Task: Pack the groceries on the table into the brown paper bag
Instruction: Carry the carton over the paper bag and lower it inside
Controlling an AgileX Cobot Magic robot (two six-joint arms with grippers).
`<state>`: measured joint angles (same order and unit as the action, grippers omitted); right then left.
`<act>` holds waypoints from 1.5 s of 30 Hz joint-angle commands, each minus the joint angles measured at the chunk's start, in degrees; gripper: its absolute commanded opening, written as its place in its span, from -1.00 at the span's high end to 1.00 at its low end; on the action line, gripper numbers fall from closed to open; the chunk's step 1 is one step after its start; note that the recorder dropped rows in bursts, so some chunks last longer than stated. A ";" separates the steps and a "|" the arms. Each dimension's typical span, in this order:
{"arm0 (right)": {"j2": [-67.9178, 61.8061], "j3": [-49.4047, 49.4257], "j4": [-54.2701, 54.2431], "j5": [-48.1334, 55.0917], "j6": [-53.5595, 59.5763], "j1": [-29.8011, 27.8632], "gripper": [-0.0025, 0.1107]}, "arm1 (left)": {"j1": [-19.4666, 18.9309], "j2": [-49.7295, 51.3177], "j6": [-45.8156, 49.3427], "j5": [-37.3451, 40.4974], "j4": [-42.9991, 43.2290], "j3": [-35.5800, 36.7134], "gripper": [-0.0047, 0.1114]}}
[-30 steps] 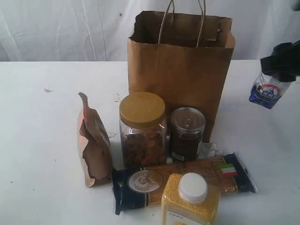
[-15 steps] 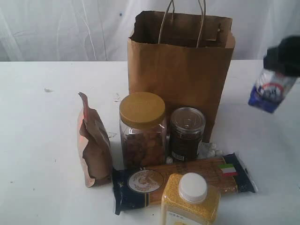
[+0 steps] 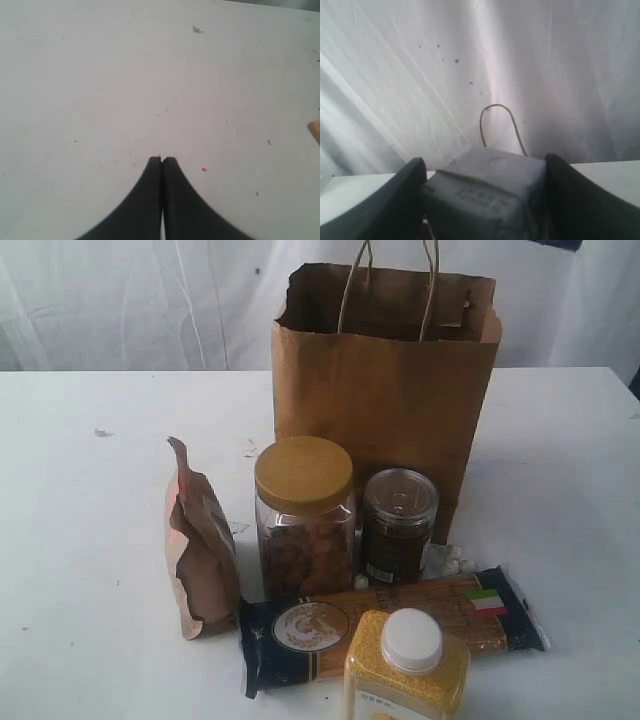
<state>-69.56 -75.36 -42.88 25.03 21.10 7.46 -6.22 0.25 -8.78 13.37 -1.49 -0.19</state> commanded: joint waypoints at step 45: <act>-20.84 -3.78 -7.36 4.91 22.45 4.16 -0.10 | 0.22 -0.25 -0.02 -0.14 0.08 0.19 0.92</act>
<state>-90.81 -78.61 -49.65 30.33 43.03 11.51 -6.22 0.25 -8.78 13.37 -1.49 -0.19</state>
